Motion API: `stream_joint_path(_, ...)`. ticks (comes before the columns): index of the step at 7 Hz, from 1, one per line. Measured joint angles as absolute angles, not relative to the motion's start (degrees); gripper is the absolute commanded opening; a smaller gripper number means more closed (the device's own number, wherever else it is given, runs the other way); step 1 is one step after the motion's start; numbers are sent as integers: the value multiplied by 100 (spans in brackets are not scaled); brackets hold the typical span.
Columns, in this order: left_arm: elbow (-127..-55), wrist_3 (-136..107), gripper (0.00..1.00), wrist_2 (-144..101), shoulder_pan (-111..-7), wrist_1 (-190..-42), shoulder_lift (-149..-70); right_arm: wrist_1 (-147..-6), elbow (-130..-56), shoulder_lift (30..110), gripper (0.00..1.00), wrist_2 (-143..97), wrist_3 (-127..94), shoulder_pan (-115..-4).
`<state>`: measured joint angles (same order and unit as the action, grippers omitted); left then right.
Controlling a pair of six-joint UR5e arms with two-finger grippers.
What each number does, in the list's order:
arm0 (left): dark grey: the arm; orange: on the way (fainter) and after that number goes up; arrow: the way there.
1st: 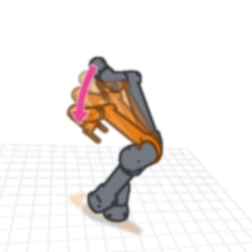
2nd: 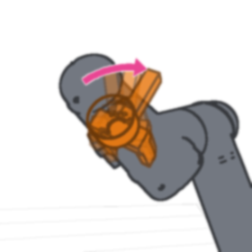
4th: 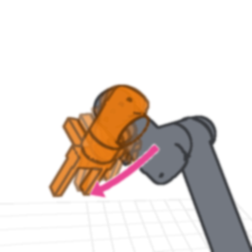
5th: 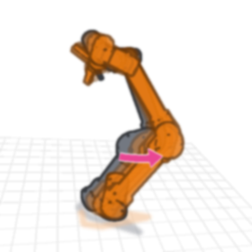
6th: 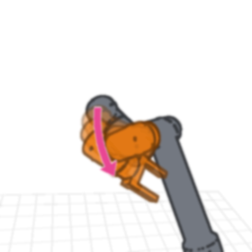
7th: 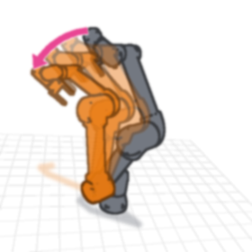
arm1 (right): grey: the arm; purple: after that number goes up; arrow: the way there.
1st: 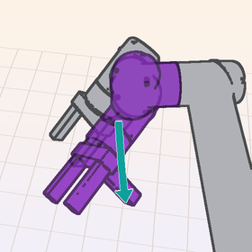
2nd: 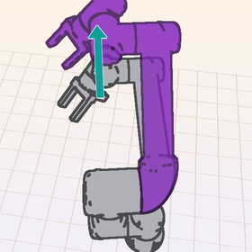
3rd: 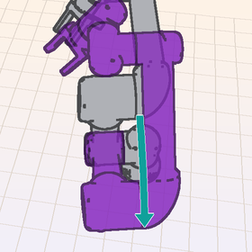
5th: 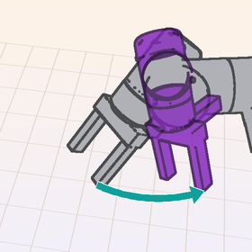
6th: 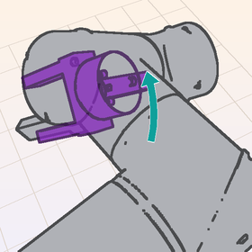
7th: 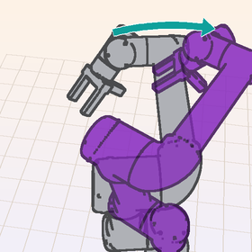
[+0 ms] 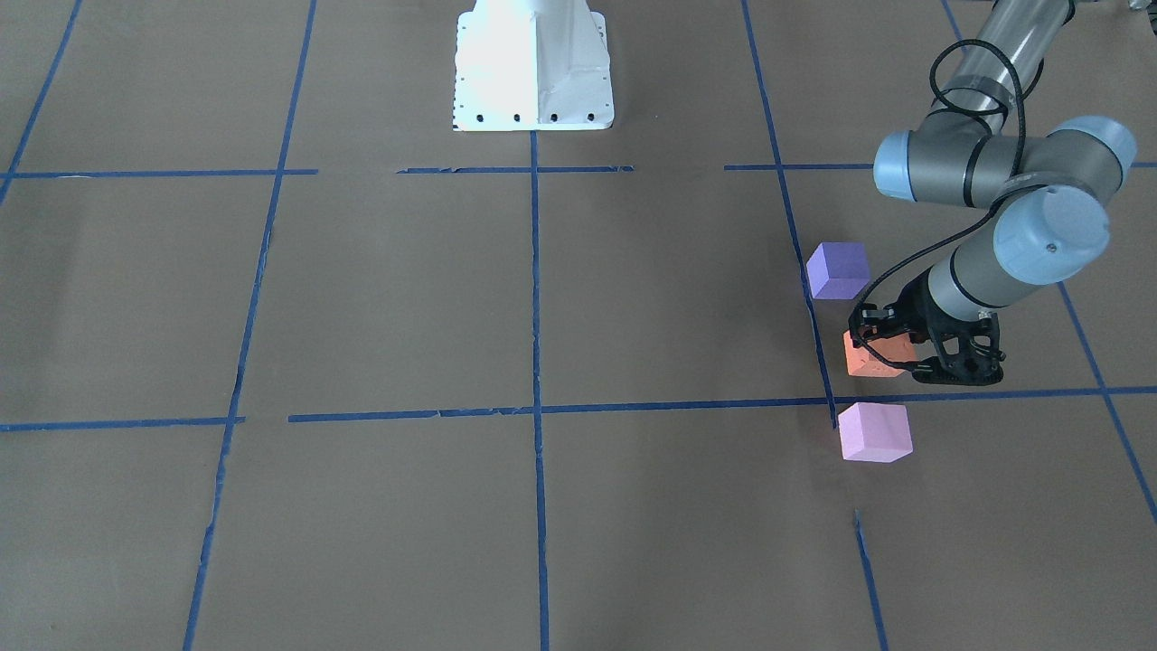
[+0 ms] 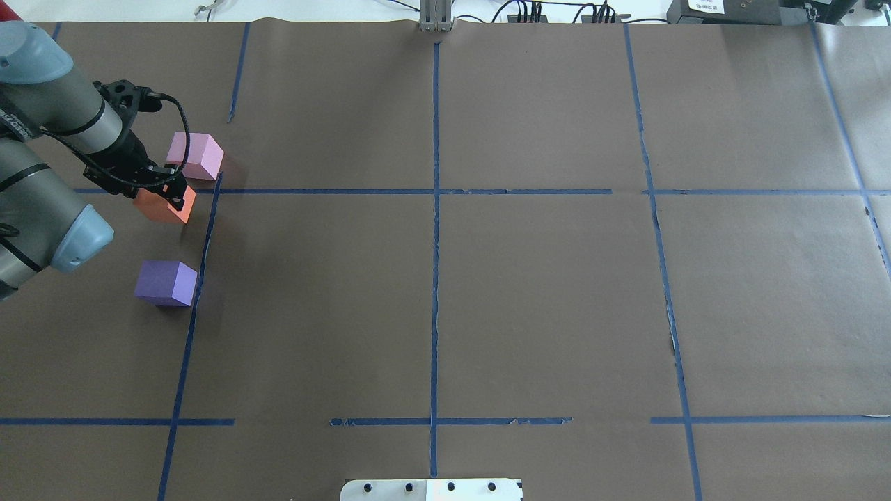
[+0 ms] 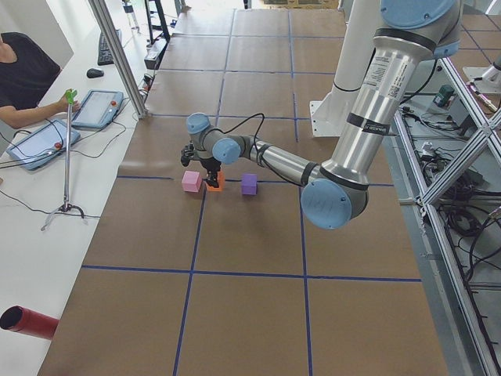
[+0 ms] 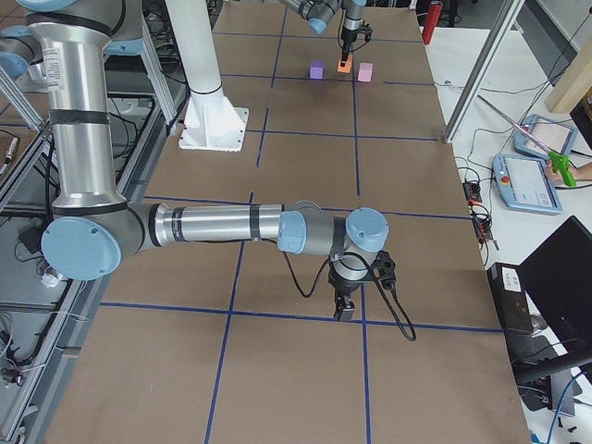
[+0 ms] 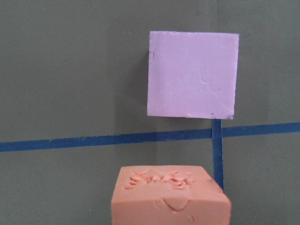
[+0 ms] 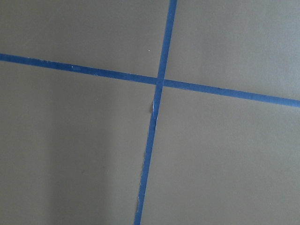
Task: Arrange blocks in a line
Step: 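Lower the orange cube between the pink and purple cubes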
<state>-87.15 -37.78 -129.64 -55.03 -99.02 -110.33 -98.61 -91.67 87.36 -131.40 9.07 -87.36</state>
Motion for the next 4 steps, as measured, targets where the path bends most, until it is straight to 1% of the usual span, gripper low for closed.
stream_joint_path(1, -8683, -3796, 1, -12964, -5469, -9935, -11031, -9861, -9167, 8736, 100, -13140, 909, -8736)
stream_joint_path(2, -8650, -3802, 5, -12964, -5456, -9971, -11031, -9861, -9167, 8736, 100, -13140, 908, -8736)
stream_joint_path(4, -8585, -3805, 6, -12964, -5441, -10056, -11030, -9861, -9167, 8736, 100, -13140, 906, -8736)
